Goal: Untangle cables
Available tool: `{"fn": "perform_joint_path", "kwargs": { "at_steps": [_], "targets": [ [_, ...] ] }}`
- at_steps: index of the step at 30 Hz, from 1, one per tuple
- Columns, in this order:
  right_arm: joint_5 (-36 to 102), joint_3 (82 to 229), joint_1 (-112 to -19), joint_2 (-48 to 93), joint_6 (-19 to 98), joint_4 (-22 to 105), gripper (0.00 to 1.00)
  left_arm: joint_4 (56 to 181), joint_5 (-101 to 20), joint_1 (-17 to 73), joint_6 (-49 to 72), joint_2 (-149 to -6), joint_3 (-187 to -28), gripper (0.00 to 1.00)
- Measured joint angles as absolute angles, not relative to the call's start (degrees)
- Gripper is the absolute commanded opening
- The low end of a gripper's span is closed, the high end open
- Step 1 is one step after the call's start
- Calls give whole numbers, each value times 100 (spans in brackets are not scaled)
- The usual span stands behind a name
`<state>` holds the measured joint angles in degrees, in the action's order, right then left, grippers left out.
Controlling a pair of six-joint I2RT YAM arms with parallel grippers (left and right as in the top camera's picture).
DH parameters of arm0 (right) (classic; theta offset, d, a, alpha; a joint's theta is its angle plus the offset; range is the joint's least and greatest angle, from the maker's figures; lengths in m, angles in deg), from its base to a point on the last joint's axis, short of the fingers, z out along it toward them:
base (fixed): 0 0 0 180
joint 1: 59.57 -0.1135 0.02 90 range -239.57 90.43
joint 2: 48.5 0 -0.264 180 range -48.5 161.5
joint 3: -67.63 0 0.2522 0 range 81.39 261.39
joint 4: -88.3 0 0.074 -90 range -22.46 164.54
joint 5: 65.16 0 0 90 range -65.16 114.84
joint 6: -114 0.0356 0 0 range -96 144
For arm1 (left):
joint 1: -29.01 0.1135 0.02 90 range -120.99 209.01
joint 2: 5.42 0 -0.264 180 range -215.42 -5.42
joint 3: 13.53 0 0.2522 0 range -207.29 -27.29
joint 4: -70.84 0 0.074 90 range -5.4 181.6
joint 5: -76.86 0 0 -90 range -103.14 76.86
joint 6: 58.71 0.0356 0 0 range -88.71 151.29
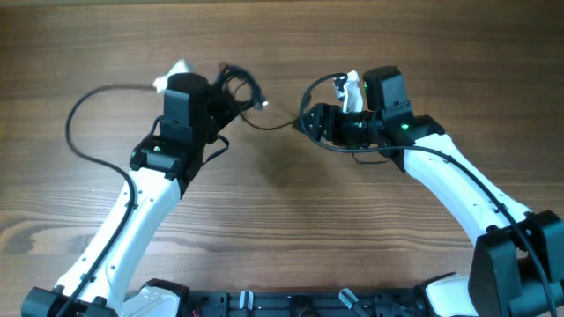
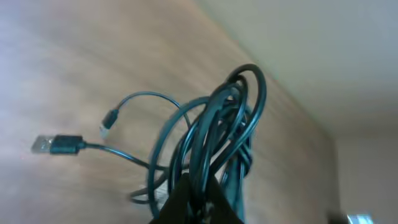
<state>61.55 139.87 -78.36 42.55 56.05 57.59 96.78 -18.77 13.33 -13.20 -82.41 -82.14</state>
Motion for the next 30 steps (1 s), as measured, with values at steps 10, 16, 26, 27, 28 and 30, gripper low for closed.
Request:
{"fn": "perform_joint_path", "kwargs": {
  "at_steps": [10, 16, 26, 27, 28, 30],
  "targets": [
    [8140, 13983, -7582, 4244, 4089, 6854, 57, 10133, -5322, 1333, 1386, -8241, -8229, 7],
    [8284, 13983, -7663, 4244, 3973, 6707, 71, 10124, -5656, 1333, 1469, -8241, -8229, 4],
    [8295, 13972, -7960, 4390, 3402, 7151, 15, 9866, -7309, 1740, 1472, -8241, -8229, 4],
    [8312, 13968, -7967, 4390, 3568, 7319, 4, 9825, -7407, 1759, 1472, -8241, -8234, 4],
    [8336, 13959, -7969, 4394, 3824, 7459, 4, 9798, -7451, 1790, 1472, -8241, -8238, 12],
    [8376, 13959, -7967, 4399, 4480, 7634, 4, 9783, -7462, 1823, 1461, -8241, -8242, 37]
  ]
}}
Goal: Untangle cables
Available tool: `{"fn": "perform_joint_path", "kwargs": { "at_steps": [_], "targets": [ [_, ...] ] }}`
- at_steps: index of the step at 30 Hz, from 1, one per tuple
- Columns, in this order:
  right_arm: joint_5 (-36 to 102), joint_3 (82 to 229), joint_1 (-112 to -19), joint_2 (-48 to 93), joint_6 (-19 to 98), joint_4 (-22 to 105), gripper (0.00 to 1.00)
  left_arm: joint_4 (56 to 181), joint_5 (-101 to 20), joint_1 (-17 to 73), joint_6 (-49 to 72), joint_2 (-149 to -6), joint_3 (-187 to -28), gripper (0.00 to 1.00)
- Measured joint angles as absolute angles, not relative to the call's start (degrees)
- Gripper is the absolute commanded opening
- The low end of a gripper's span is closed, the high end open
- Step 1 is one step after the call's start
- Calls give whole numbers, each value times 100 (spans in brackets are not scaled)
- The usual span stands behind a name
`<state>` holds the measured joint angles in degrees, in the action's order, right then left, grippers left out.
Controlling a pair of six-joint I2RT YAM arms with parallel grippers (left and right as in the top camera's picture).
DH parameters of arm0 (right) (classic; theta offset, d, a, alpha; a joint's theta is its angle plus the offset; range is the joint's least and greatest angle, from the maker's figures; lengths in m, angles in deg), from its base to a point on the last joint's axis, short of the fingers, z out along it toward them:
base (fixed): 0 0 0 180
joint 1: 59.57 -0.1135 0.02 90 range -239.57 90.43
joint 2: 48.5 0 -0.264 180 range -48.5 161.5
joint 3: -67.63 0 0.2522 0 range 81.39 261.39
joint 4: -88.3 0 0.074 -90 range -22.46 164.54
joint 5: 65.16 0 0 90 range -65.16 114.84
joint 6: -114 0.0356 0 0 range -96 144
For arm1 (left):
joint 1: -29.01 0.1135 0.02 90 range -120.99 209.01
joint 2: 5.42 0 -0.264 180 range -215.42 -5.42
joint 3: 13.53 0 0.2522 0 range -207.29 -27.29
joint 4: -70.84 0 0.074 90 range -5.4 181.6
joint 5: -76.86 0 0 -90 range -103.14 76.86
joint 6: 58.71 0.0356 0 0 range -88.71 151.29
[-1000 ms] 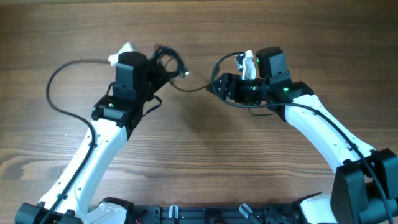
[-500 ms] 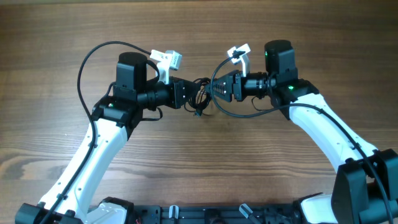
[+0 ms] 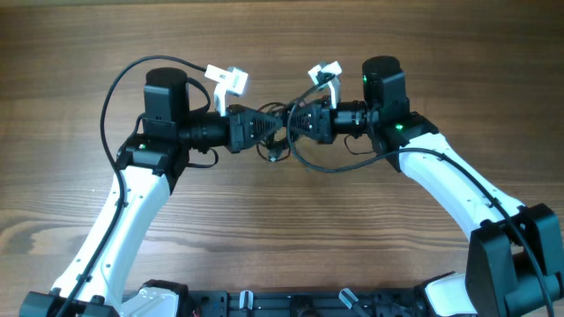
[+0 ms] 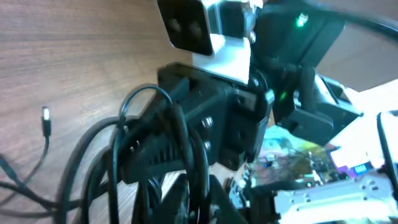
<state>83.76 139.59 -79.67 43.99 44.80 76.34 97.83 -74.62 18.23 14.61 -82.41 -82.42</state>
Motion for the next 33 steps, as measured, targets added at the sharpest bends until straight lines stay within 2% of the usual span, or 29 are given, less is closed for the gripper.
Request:
{"fn": "perform_joint_path", "kwargs": {
  "at_steps": [3, 4, 5, 7, 10, 11, 12, 14, 21, 22, 23, 24, 25, 26, 27, 29, 31, 33],
  "targets": [
    [8216, 13959, -7967, 4399, 5536, 7640, 4, 10122, -7215, 1781, 1502, -8241, -8251, 41],
    [8083, 13959, -7967, 4403, 5997, 7627, 4, 10288, -6871, 1781, 1428, -8239, -8260, 61],
    [7851, 13959, -7967, 4410, 6469, 7579, 4, 10496, -6395, 1779, 1176, -8239, -8264, 76],
    [7399, 13959, -7963, 4421, 7312, 7457, 5, 10937, -5390, 1753, 387, -8235, -8271, 100],
    [6848, 13959, -7963, 4421, 8340, 7184, 7, 10948, -4561, 1749, -858, -8237, -8264, 100],
    [6717, 13959, -7963, 4421, 8630, 7055, 9, 10950, -4531, 1749, -1193, -8237, -8264, 96],
    [6551, 13959, -7963, 4421, 9089, 6856, 10, 10944, -4533, 1738, -1514, -8237, -8264, 78],
    [6402, 13959, -7963, 4425, 9496, 6757, 9, 10946, -4533, 1716, -1888, -8237, -8264, 69],
    [6360, 13959, -7969, 4425, 9531, 6725, 9, 10459, -4509, 1309, -2535, -8473, -8264, 75],
    [6389, 13959, -7969, 4425, 9531, 6722, 9, 10386, -4506, 1224, -2559, -8578, -8264, 67],
    [6452, 13959, -7969, 4425, 9529, 6722, 10, 10314, -4482, 1141, -2565, -8716, -8264, 54],
    [6505, 13959, -7969, 4425, 9498, 6722, 12, 10299, -4461, 1095, -2565, -8818, -8264, 32],
    [6585, 13959, -7969, 4425, 9398, 6722, 15, 10286, -4356, 1062, -2587, -8936, -8264, 18],
    [6649, 13959, -7976, 4425, 9227, 6701, 21, 10255, -4235, 1058, -2607, -9081, -8264, 4],
    [6699, 13959, -7980, 4425, 9072, 6661, 28, 10255, -4144, 1060, -2640, -9157, -8264, 4],
    [6795, 13959, -7987, 4425, 8827, 6473, 52, 10216, -3984, 1119, -2651, -9207, -8266, 4],
    [6839, 13959, -7985, 4425, 8475, 6425, 88, 10164, -3921, 1257, -2552, -9212, -8264, 4],
    [6872, 13961, -7958, 4425, 7616, 6360, 99, 10146, -3916, 1534, -2089, -9212, -8264, 4]
  ]
}}
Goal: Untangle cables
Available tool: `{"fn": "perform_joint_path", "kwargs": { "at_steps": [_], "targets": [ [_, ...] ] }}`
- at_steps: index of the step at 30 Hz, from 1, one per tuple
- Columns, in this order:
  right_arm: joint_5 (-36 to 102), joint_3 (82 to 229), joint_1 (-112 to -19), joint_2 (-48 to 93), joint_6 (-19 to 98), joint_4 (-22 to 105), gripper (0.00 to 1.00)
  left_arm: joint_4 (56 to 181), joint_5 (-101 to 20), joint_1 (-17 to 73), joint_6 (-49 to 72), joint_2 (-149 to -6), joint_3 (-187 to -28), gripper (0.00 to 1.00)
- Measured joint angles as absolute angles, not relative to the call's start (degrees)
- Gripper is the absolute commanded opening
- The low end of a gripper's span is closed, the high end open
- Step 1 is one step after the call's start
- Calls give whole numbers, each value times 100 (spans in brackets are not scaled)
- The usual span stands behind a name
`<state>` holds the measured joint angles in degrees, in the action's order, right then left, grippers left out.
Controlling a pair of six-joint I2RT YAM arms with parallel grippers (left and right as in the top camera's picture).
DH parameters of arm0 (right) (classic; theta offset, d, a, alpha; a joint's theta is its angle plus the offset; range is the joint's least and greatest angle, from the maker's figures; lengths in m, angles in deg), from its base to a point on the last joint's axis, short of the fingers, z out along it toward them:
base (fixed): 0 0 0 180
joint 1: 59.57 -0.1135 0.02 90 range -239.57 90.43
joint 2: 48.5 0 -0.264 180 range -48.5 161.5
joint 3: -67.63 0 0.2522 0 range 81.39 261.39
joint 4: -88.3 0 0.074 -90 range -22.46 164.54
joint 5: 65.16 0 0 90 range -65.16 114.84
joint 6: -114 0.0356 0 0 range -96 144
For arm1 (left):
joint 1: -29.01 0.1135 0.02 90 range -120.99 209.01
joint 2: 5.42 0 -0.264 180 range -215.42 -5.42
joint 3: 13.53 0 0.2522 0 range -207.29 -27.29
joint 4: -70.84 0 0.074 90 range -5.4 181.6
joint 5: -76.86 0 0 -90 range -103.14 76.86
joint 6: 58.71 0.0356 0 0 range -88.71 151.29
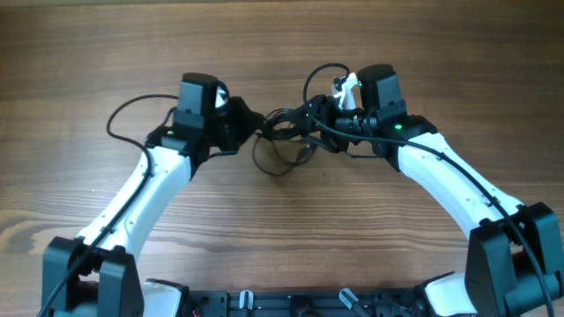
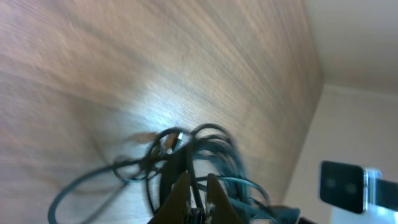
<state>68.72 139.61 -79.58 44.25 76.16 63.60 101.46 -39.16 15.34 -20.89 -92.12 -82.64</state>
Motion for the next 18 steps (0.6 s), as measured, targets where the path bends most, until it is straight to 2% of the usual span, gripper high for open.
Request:
{"fn": "perform_joint_path", "kwargs": {
  "at_steps": [2, 5, 7, 10, 12, 14, 16, 18],
  "targets": [
    [6896, 13961, -7773, 4425, 6832, 6145, 100, 10150, -4284, 1941, -1049, -9205, -8264, 4],
    [6894, 13961, -7394, 4425, 6335, 6187, 98, 10166, -5000, 2321, 379, -9079, -8264, 4],
    [6896, 13961, -7359, 4425, 6217, 6261, 86, 10118, -5252, 2380, 835, -8987, -8264, 4],
    [6898, 13961, -7560, 4425, 5907, 6277, 84, 10100, -5608, 2380, 1343, -8974, -8264, 4],
    [6896, 13961, -7853, 4425, 5490, 6279, 76, 10098, -5722, 2380, 1504, -8974, -8264, 4],
    [6896, 13961, -8162, 4425, 5280, 6338, 73, 10100, -5765, 2380, 1579, -8974, -8264, 4],
    [6891, 13961, -8387, 4425, 5181, 6451, 62, 10102, -5824, 2380, 1603, -8974, -8264, 4],
    [6784, 13961, -8428, 4425, 5188, 6447, 45, 10102, -5958, 2380, 1620, -8974, -8264, 4]
  ]
}}
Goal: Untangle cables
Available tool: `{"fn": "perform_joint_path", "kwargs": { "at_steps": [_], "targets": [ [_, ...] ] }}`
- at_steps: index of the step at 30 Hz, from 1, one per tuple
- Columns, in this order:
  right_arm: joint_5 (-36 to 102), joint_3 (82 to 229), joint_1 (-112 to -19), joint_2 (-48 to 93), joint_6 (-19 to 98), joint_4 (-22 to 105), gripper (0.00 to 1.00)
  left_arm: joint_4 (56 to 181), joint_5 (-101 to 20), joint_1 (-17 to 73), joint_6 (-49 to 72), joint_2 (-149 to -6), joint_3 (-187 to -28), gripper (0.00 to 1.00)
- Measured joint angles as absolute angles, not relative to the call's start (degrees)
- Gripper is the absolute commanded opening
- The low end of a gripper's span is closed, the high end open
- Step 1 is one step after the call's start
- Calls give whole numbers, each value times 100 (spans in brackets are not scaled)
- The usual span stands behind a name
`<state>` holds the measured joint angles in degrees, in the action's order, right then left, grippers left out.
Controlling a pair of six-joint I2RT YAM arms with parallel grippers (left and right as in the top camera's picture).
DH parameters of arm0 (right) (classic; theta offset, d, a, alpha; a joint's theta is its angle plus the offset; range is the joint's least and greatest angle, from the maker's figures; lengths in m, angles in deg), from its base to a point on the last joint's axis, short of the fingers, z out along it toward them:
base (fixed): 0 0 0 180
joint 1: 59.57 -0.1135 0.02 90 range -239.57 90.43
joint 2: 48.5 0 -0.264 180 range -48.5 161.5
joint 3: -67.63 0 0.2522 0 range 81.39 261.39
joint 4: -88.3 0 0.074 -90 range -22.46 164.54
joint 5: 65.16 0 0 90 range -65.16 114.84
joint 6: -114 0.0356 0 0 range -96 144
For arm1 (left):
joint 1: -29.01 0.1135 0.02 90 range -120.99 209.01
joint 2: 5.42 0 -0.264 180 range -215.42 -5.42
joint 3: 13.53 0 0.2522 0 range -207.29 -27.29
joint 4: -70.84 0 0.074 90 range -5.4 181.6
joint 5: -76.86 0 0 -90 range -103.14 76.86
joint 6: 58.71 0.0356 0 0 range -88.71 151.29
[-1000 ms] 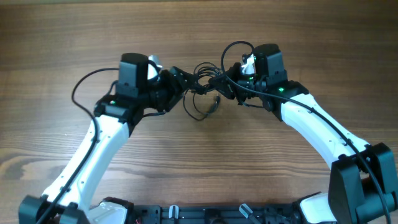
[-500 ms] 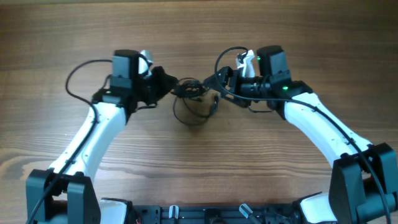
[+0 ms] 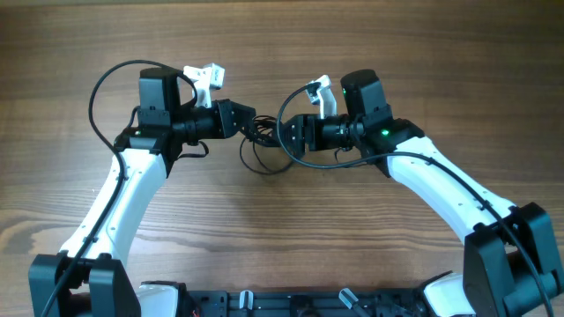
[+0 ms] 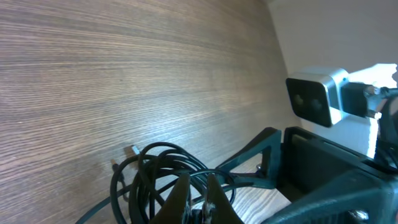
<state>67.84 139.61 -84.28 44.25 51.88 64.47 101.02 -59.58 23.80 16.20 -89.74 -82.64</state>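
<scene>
A tangle of thin black cable (image 3: pixel 261 146) hangs between my two grippers at the middle of the table, with one loop drooping toward the wood. My left gripper (image 3: pixel 248 120) comes in from the left and is shut on strands of the bundle. In the left wrist view its fingertips (image 4: pixel 181 190) pinch the coils (image 4: pixel 155 171). A small plug end (image 4: pixel 135 150) sticks out of the coils at their far side. My right gripper (image 3: pixel 284 134) faces it from the right, close in, and grips the same bundle. The left wrist view shows it as a dark shape (image 4: pixel 264 155).
Bare wooden table (image 3: pixel 282 238) lies all round. The arms' own black camera leads arc beside each wrist, one at the left (image 3: pixel 95 97) and one under the right wrist (image 3: pixel 308 163). White wrist cameras (image 3: pixel 204 76) stand above each gripper.
Both grippers have shifted a little to the left and still hold the bundle. My left wrist has rolled, so its white camera is now on top. The tangle sits slightly lower between them.
First the grippers stood apart with a strand stretched between them, the left holding a coiled bundle. Then they were nose to nose at mid-table. Later they held the tangle between them with a loop drooping, as they do now, slightly further left.
</scene>
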Motion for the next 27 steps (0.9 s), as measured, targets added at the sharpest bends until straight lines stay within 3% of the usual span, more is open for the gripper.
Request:
{"fn": "perform_joint_path", "kwargs": {
  "at_steps": [2, 3, 5, 7, 10, 11, 18, 20, 22, 24, 27],
  "targets": [
    [6572, 13961, -8446, 4425, 5219, 6449, 11, 10098, -6043, 2380, 1622, -8974, -8264, 4],
    [6459, 13961, -8446, 4425, 5267, 6465, 4, 10098, -6067, 2380, 1622, -8974, -8264, 4],
    [6325, 13961, -8446, 4425, 5407, 6587, 4, 10094, -6139, 2380, 1622, -8974, -8264, 4],
    [6382, 13959, -8444, 4425, 5481, 6959, 4, 10135, -6172, 2385, 1622, -8974, -8264, 13],
    [6887, 13950, -8297, 4427, 5614, 7898, 4, 10609, -6196, 2395, 1640, -8969, -8264, 91],
    [7034, 13946, -8216, 4429, 5656, 8126, 4, 10723, -6183, 2395, 1664, -8969, -8264, 100],
    [8395, 13948, -7886, 4432, 5647, 8670, 4, 10968, -6102, 2393, 1815, -8958, -8264, 100],
    [8612, 13948, -7886, 4432, 5601, 8703, 4, 10939, -6102, 2393, 1885, -8958, -8264, 92],
    [8699, 13948, -7886, 4432, 5555, 8707, 4, 10909, -6102, 2393, 1876, -8958, -8264, 92],
    [8701, 13948, -7886, 4432, 5538, 8707, 4, 10839, -6102, 2393, 1572, -8958, -8264, 79],
    [8703, 13948, -7886, 4432, 5520, 8707, 4, 10859, -6102, 2393, 604, -8958, -8264, 88]
  ]
}}
